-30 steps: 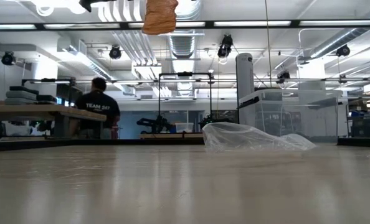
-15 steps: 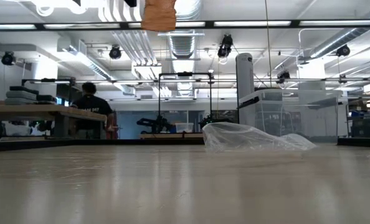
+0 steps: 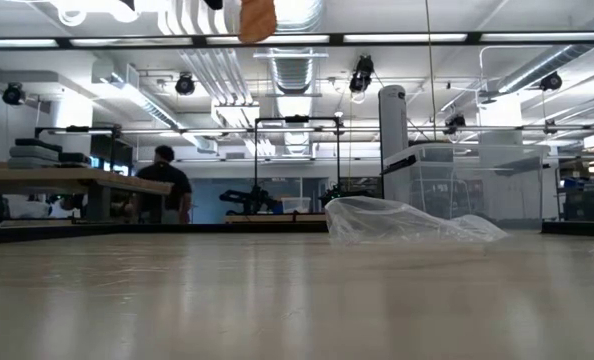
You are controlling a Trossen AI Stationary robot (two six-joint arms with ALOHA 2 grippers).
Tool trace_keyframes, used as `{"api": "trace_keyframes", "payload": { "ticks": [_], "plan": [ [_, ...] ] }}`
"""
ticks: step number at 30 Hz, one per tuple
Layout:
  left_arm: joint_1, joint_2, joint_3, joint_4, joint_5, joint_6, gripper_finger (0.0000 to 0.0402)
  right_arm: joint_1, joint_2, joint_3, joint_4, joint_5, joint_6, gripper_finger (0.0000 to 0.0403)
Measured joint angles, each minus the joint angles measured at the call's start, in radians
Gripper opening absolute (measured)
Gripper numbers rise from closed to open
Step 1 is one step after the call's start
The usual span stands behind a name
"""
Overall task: Roll bandage
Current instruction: Roll the orange bandage
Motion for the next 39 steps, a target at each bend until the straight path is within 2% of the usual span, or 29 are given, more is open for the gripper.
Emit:
{"api": "trace_keyframes", "payload": {
  "ticks": [3, 9, 12, 16, 19, 25, 28, 33, 39],
  "plan": [
    [0.016, -0.035, 0.004, 0.000, -0.035, 0.036, 0.0318, 0.001, 0.000, 0.000, 0.012, 0.007, 0.077, 0.0115],
    [0.084, -0.095, 0.015, -0.081, -0.171, 0.043, 0.0311, -0.015, 0.000, -0.009, 0.063, 0.097, 0.181, 0.0106],
    [0.120, -0.089, 0.014, -0.113, -0.186, -0.007, 0.0305, -0.035, 0.000, -0.034, 0.112, 0.143, 0.274, 0.0107],
    [0.147, -0.040, 0.001, -0.125, -0.193, -0.061, 0.0299, -0.060, 0.010, -0.070, 0.188, 0.266, 0.367, 0.0107],
    [0.153, 0.003, -0.001, -0.124, -0.193, -0.053, 0.0296, -0.081, 0.012, -0.080, 0.209, 0.232, 0.453, 0.0106],
    [0.167, 0.065, -0.002, -0.071, -0.191, -0.010, 0.0299, -0.108, 0.011, -0.080, 0.206, 0.044, 0.603, 0.0119],
    [0.181, 0.067, -0.002, -0.030, -0.171, 0.002, 0.0307, -0.109, 0.005, -0.080, 0.186, 0.036, 0.563, 0.0114],
    [0.185, 0.064, -0.001, 0.033, -0.059, -0.032, 0.0321, -0.109, 0.004, -0.080, 0.153, 0.136, 0.392, 0.0101],
    [0.185, 0.068, 0.001, 0.045, -0.059, -0.057, 0.0333, -0.095, 0.020, -0.080, 0.182, 0.120, 0.280, 0.0108]
  ]
}}
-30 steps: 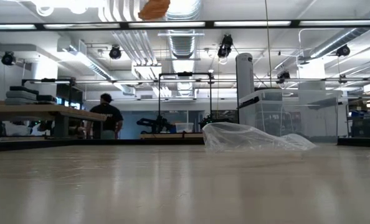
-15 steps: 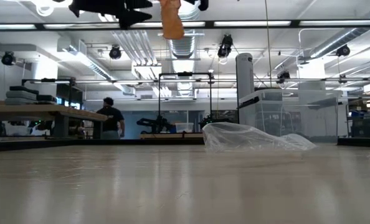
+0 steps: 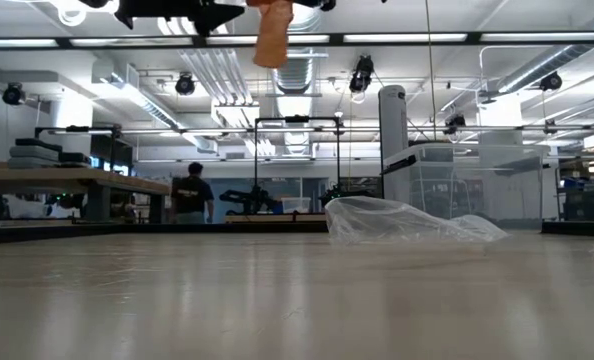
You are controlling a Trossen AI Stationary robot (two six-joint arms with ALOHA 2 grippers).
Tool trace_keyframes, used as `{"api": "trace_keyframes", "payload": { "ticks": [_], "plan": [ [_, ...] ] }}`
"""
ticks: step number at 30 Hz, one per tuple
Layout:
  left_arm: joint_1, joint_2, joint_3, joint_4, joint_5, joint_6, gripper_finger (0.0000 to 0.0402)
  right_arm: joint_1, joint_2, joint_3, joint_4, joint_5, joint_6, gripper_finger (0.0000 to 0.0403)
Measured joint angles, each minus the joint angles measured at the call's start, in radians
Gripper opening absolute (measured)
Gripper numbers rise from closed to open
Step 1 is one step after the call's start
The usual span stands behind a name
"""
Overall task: Roll bandage
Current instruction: Roll the orange bandage
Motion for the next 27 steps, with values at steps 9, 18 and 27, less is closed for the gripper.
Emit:
{"api": "trace_keyframes", "payload": {
  "ticks": [9, 18, 27],
  "plan": [
    [-0.005, 0.000, 0.000, 0.024, 0.134, 0.103, 0.0322, 0.010, 0.020, 0.000, 0.005, -0.076, 0.037, 0.0100],
    [-0.011, 0.000, 0.000, 0.004, 0.196, 0.200, 0.0245, 0.013, 0.020, 0.003, 0.005, -0.151, 0.097, 0.0107],
    [-0.028, 0.000, 0.000, 0.001, 0.196, 0.282, 0.0195, 0.014, 0.020, 0.003, 0.005, -0.195, 0.143, 0.0106]
  ]
}}
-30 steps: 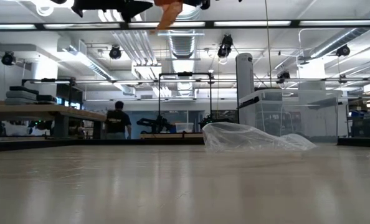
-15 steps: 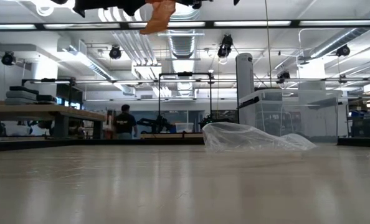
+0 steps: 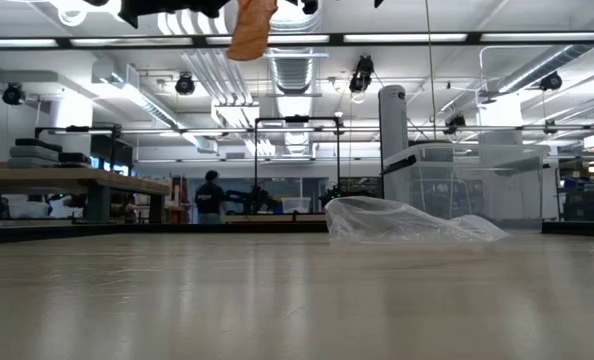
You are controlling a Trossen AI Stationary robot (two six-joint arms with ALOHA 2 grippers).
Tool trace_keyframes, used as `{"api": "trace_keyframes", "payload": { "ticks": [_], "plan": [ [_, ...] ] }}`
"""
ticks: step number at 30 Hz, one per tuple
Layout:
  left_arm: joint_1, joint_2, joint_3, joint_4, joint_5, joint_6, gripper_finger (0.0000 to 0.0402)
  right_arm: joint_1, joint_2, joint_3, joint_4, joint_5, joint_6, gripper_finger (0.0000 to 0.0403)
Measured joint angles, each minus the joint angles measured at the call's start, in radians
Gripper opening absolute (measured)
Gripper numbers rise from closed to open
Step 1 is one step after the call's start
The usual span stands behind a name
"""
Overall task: Roll bandage
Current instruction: Roll the orange bandage
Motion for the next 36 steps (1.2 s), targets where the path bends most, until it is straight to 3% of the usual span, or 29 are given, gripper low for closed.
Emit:
{"api": "trace_keyframes", "payload": {
  "ticks": [10, 17, 21, 26, 32, 36],
  "plan": [
    [-0.014, 0.004, 0.000, 0.009, -0.002, -0.047, 0.0229, 0.000, 0.000, 0.000, -0.031, 0.000, 0.011, 0.0097],
    [-0.022, 0.016, 0.000, 0.007, -0.076, -0.029, 0.0246, 0.000, 0.000, 0.000, -0.030, 0.002, 0.018, 0.0106],
    [-0.025, 0.016, 0.000, 0.007, -0.071, -0.027, 0.0215, 0.000, 0.000, 0.000, -0.032, 0.003, 0.018, 0.0100],
    [-0.025, 0.018, 0.000, 0.006, -0.057, -0.022, 0.0145, 0.000, 0.000, 0.000, -0.038, 0.004, 0.034, 0.0106],
    [-0.025, 0.027, 0.000, 0.003, -0.038, -0.012, 0.0063, 0.000, -0.002, 0.000, -0.093, -0.005, 0.041, 0.0147],
    [-0.019, 0.022, 0.000, -0.002, -0.035, 0.003, 0.0051, 0.000, -0.019, 0.008, -0.169, -0.008, 0.035, 0.0187]
  ]
}}
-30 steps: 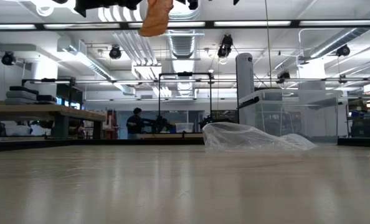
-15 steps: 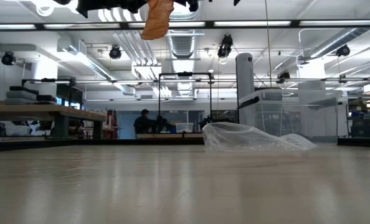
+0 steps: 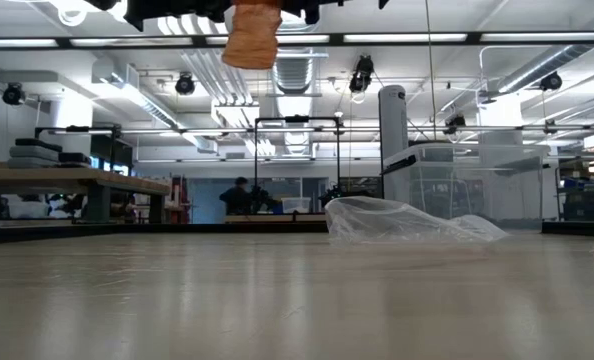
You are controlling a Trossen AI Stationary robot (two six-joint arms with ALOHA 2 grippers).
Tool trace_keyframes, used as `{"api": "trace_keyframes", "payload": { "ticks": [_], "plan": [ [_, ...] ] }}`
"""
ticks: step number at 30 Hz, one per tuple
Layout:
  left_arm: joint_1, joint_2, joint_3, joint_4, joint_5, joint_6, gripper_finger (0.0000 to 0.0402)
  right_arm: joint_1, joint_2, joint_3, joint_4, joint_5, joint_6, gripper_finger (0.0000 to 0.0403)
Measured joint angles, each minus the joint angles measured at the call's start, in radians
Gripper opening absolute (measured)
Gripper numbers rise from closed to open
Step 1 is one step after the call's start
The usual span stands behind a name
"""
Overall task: Roll bandage
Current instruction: Roll the orange bandage
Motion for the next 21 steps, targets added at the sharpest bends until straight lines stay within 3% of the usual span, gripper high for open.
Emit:
{"api": "trace_keyframes", "payload": {
  "ticks": [10, 17, 21],
  "plan": [
    [0.013, -0.036, 0.001, -0.080, 0.000, 0.201, 0.0083, 0.001, -0.088, 0.033, -0.146, -0.007, 0.021, 0.0276],
    [0.013, -0.044, 0.001, -0.109, 0.039, 0.363, 0.0074, -0.006, -0.088, 0.034, -0.126, -0.009, 0.278, 0.0301],
    [0.013, -0.048, 0.001, -0.117, 0.105, 0.462, 0.0074, -0.014, -0.056, 0.034, -0.097, -0.087, 0.452, 0.0306]
  ]
}}
